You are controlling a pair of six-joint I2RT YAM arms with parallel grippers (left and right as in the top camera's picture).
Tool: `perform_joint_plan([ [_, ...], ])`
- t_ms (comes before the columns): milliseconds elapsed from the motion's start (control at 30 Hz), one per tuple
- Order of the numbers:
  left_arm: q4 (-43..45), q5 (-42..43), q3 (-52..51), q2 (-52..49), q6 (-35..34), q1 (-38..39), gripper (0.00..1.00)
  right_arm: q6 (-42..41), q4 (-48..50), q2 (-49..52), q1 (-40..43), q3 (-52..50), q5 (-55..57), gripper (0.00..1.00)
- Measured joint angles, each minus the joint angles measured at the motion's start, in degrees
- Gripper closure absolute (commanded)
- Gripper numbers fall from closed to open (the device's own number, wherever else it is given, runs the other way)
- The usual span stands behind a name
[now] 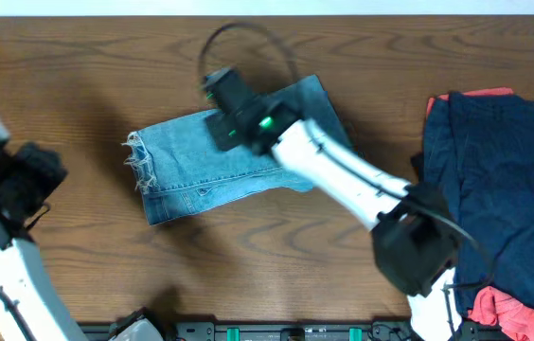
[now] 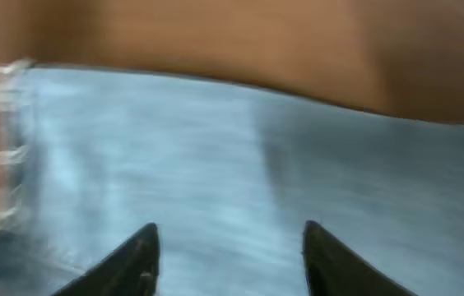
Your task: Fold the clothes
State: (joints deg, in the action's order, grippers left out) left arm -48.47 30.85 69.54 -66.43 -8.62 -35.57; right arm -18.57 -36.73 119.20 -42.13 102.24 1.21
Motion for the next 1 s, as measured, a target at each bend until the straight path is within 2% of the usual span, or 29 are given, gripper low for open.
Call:
perform_joint_plan([
  [67,0.13,0.85,0.04,-3.02,3.58,4.96,0.92,-1.79,-2.93,-0.96,4.02,0.02,0.28,0.72],
  [200,0.28,1.86,0.24,-9.86,10.64,13.73,0.92,-3.72,-8.52,-1.62,11.85,0.13,-3.41,0.85],
  [300,0.72,2.25,0.44,-16.57,15.39,19.21,0.92,-4.55,-12.72,-1.31,16.63,0.02,-7.13,0.88],
  [467,1.49,1.22,0.48,-27.39,19.21,24.37,0.94,-4.92,-18.10,0.68,20.28,-0.81,-10.84,0.89],
  [633,1.60,-3.80,0.52,-36.52,19.39,25.70,0.94,-4.94,-17.18,6.03,20.74,-5.55,-12.81,0.91],
  [767,1.55,-8.55,0.52,-41.51,16.81,24.74,0.93,-6.78,-16.90,8.37,21.99,-7.08,-14.32,0.94],
  [1000,1.09,-9.64,0.63,-43.93,12.72,19.89,0.92,-9.51,-17.73,9.42,24.92,-7.06,-20.20,0.97],
])
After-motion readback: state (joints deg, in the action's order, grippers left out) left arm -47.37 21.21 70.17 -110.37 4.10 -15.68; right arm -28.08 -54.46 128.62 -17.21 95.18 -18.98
